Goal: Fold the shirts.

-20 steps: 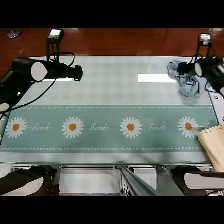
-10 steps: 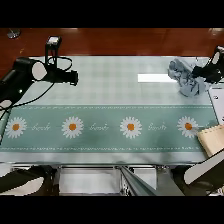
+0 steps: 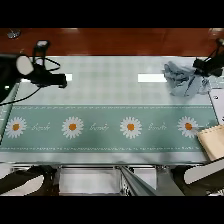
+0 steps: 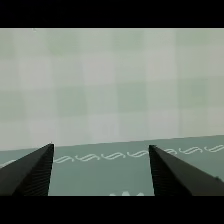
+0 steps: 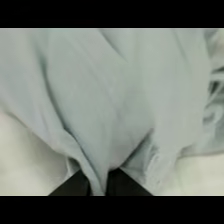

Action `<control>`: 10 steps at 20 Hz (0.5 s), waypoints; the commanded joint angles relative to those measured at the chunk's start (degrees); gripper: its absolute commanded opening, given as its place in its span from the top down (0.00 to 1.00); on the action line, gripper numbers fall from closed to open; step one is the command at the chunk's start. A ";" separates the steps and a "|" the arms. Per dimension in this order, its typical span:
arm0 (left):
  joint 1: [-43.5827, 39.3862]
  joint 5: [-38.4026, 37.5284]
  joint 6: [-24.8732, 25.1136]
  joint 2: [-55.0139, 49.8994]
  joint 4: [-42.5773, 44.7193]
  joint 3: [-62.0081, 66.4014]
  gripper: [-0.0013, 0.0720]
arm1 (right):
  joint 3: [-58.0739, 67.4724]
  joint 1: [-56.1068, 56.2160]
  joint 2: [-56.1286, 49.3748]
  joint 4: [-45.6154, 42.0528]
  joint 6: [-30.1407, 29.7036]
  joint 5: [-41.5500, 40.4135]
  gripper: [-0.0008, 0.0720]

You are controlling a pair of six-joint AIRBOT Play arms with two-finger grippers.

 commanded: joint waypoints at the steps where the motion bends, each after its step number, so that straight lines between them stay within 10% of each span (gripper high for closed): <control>1: 1.99 -5.29 4.42 11.17 -10.54 -4.17 0.02 | 0.13 2.32 14.10 14.58 -9.11 -5.53 0.95; 10: -6.01 6.99 5.46 37.09 -21.14 -36.48 0.02 | 0.15 17.25 41.94 6.82 -9.14 -15.98 0.95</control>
